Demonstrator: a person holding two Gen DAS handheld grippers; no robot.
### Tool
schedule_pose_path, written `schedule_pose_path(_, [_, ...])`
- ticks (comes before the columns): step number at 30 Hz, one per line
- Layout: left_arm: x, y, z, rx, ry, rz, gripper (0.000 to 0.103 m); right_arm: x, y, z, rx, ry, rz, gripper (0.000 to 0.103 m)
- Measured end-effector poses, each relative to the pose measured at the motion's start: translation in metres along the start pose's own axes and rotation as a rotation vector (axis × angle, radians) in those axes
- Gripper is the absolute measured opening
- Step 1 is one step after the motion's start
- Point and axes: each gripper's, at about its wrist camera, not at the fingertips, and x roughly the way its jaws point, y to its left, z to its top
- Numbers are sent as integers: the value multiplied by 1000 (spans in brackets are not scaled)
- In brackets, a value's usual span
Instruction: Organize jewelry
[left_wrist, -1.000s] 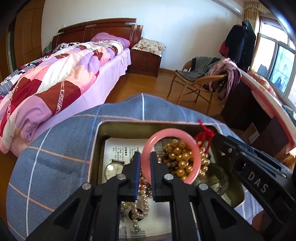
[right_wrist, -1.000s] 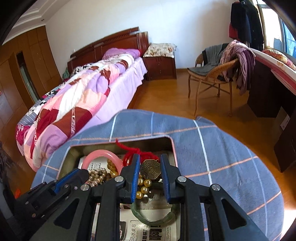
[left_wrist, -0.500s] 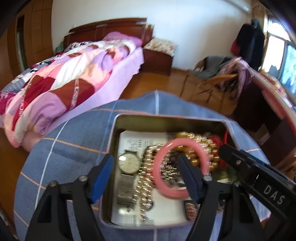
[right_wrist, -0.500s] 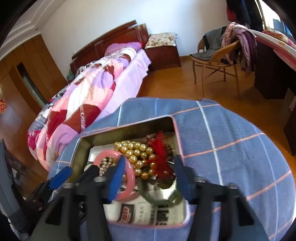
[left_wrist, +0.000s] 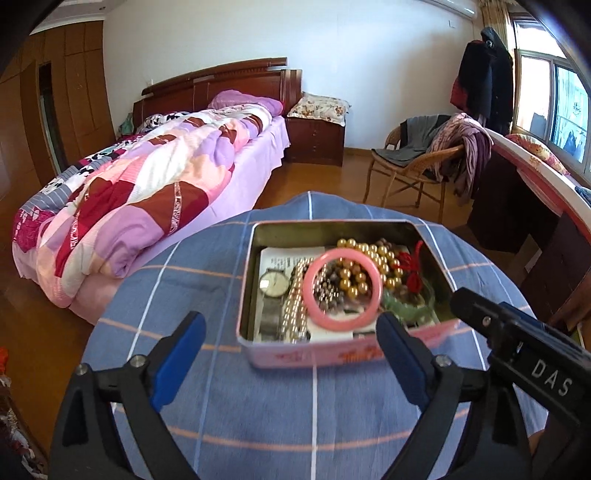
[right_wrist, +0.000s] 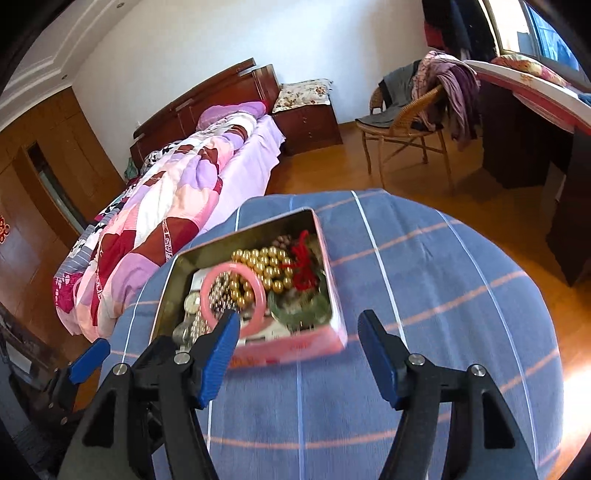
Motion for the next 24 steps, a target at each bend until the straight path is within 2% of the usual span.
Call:
schedule_pose_path(5, [-12,2,-13,7,21,15,97,-14,0,-15,6,29,-6,67])
schedule_pose_path(10, [-31,2,-28,20,7,35,98,-34,1,-28,5,26,-19,67])
schedule_pose_path(15, [-62,12,-44,-3,-53,43,103,-67,5,-46,-34,-38,-65,68])
schedule_pose_path(20, [-91,19,-57,-25,-107,26,103,-105,8,-64,-57,-124,-84,70])
schedule_pose_path(24, [-118,21,-63,-10,-168,48,103,-139,14,-69,-77,-205,-101,73])
